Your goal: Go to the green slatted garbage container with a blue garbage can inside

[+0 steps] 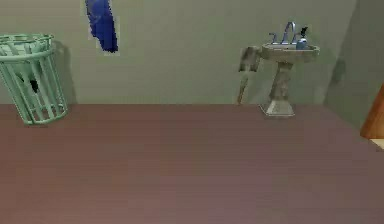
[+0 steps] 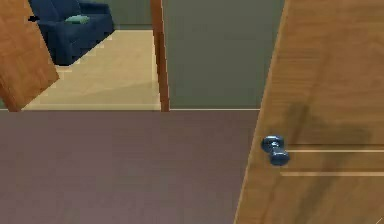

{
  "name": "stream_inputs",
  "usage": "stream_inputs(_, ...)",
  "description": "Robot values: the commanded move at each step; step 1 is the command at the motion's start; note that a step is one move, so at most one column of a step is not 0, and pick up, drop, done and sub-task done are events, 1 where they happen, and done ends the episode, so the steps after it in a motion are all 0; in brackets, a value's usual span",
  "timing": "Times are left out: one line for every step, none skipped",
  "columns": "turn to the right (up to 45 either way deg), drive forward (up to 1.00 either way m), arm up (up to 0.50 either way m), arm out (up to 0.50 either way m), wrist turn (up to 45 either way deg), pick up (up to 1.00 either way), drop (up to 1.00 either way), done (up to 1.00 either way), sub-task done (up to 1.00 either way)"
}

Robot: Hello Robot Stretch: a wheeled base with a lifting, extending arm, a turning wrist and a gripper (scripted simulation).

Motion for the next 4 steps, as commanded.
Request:
stream_inputs(-39.0, 0.00, 0.00, 0.00, 0.0, 0.00, 0.00, 0.00, 0.00)
stream_inputs(0.0, 1.00, 0.00, 0.00, 0.0, 0.00, 0.00, 0.00, 0.00)
stream_inputs(0.0, 1.00, 0.00, 0.00, 0.0, 0.00, 0.00, 0.00, 0.00)
stream_inputs(-6.0, 0.00, 0.00, 0.00, 0.0, 0.00, 0.00, 0.00, 0.00)
